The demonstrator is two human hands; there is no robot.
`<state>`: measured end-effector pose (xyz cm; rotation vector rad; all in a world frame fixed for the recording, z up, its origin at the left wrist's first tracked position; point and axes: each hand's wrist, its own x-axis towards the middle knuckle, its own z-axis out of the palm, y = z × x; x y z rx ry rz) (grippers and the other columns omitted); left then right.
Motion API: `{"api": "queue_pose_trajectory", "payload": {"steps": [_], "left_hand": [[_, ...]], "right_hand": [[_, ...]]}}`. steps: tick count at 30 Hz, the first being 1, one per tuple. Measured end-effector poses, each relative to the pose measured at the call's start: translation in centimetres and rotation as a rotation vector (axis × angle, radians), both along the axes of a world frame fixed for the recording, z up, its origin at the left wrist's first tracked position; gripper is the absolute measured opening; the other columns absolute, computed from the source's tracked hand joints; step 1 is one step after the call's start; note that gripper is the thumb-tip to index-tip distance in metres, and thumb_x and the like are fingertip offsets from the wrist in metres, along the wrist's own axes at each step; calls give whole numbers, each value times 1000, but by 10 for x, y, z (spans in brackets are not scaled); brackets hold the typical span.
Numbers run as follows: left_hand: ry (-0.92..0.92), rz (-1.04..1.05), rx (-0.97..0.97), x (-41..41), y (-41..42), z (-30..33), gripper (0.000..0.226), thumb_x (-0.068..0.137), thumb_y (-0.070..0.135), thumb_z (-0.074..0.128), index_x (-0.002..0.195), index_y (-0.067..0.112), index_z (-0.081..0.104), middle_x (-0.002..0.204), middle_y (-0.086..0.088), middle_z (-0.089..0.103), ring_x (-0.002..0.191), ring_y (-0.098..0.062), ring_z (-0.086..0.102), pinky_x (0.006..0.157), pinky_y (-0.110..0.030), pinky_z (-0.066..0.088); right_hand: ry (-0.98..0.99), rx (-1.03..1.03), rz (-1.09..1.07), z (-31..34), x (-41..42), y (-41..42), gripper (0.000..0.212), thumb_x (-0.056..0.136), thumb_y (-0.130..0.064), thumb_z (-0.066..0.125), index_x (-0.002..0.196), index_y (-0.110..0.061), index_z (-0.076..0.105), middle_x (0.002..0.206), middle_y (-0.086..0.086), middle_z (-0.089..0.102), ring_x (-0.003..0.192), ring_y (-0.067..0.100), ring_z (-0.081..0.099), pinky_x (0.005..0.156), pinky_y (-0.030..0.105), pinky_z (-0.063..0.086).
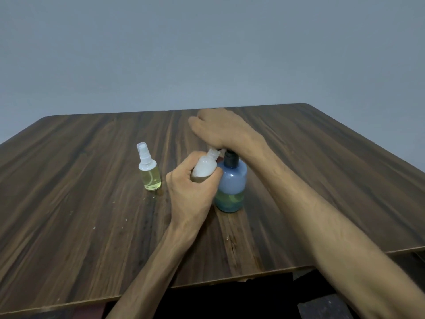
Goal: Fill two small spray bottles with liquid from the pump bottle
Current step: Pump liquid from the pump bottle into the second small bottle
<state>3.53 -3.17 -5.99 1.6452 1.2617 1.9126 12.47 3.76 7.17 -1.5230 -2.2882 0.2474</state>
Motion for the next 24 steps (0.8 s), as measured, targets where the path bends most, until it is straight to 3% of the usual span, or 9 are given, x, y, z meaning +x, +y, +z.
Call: {"api": "queue_pose_trajectory", "payload": {"steps": [3, 7, 13, 15, 18, 22, 24], "left_hand": [[-18, -5, -18, 1, 0, 2, 6, 87, 13, 73, 92, 12, 77, 77, -4, 69, 73, -12, 60, 65, -41, 51], [-14, -14, -20, 1, 1, -1, 6, 88, 13, 74, 93, 12, 77, 79, -5, 70, 75, -24, 64, 65, -43, 52], [-23, -14, -12, 2, 2, 1, 7, 88, 11, 73, 94, 10, 78, 81, -9, 72, 81, -31, 66, 68, -45, 53], [-17, -9, -12, 1, 2, 0, 5, 88, 12, 73, 90, 8, 75, 77, -11, 68, 75, -29, 62, 65, -45, 50], [-28, -13, -16, 2, 2, 0, 6, 87, 12, 72, 89, 7, 74, 76, -13, 65, 72, -20, 57, 65, -43, 48], [-31, -9, -27, 2, 2, -1, 8, 87, 14, 73, 92, 8, 76, 79, -11, 69, 74, -23, 62, 67, -45, 51], [-45, -13, -27, 2, 1, 0, 9, 87, 14, 72, 92, 9, 77, 80, -11, 71, 75, -23, 63, 68, -46, 53]], "right_hand": [[-18, 49, 1, 5, 1, -2, 34, 108, -34, 35, 82, -17, 48, 83, -2, 57, 70, 13, 48, 61, 30, 31], [-68, -72, 5, -1, -1, 3, 36, 106, -34, 36, 79, -14, 49, 80, -1, 57, 73, 20, 51, 61, 34, 34], [-27, -13, 7, 5, 0, 5, 32, 107, -35, 35, 87, -15, 51, 77, -3, 52, 69, 18, 48, 62, 33, 33], [-32, -60, 13, 0, 0, 4, 32, 106, -36, 36, 84, -16, 50, 76, -2, 52, 70, 20, 47, 62, 34, 34], [-16, 24, 12, 3, 1, -1, 32, 108, -36, 36, 97, -13, 56, 84, -4, 58, 71, 13, 49, 64, 32, 34], [-34, -43, 14, -1, -1, 0, 35, 105, -35, 39, 75, -16, 43, 71, -2, 48, 65, 19, 40, 58, 35, 31], [-20, -7, 18, 4, 0, -1, 33, 107, -35, 38, 85, -14, 51, 76, -2, 54, 66, 17, 45, 60, 33, 34]]}}
